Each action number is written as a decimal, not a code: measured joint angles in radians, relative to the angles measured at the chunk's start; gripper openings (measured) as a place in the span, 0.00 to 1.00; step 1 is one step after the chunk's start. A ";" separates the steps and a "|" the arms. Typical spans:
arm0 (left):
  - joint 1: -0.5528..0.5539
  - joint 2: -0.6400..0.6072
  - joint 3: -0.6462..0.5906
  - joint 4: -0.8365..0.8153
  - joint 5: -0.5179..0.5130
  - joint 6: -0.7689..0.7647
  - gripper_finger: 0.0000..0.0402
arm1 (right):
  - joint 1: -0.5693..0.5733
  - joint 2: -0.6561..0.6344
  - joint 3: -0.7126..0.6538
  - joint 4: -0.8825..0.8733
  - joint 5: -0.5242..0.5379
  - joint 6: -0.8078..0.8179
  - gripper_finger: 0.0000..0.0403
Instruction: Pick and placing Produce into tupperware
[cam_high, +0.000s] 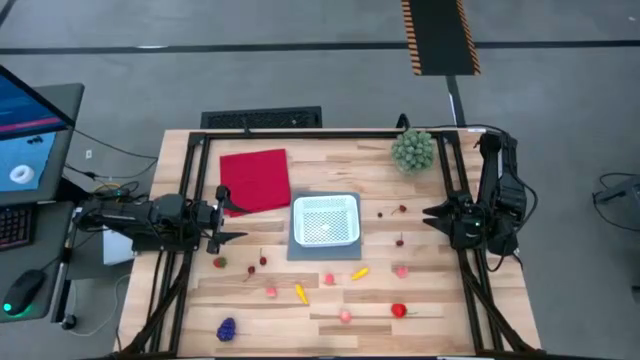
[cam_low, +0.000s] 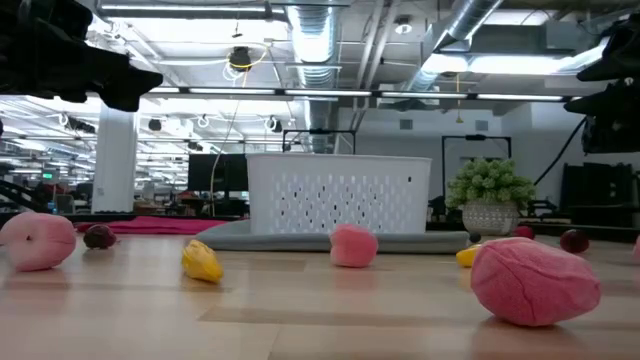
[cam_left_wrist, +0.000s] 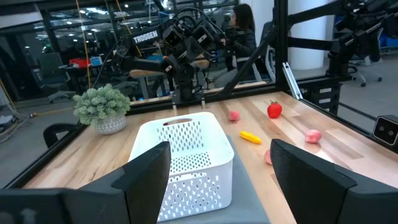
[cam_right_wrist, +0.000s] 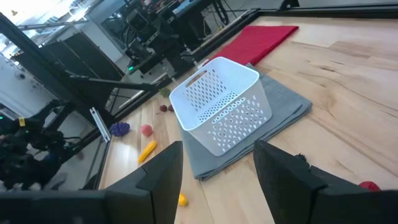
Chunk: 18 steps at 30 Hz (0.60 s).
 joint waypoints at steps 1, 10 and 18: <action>0.000 0.000 0.000 0.000 0.000 0.000 0.67 | 0.000 0.000 0.000 0.000 0.000 0.000 0.54; 0.000 0.000 0.000 0.000 0.000 0.000 0.67 | 0.000 0.000 0.000 0.000 0.000 0.000 0.54; 0.000 0.000 0.000 0.000 0.000 0.000 0.67 | 0.000 0.000 0.000 0.000 -0.008 -0.005 0.54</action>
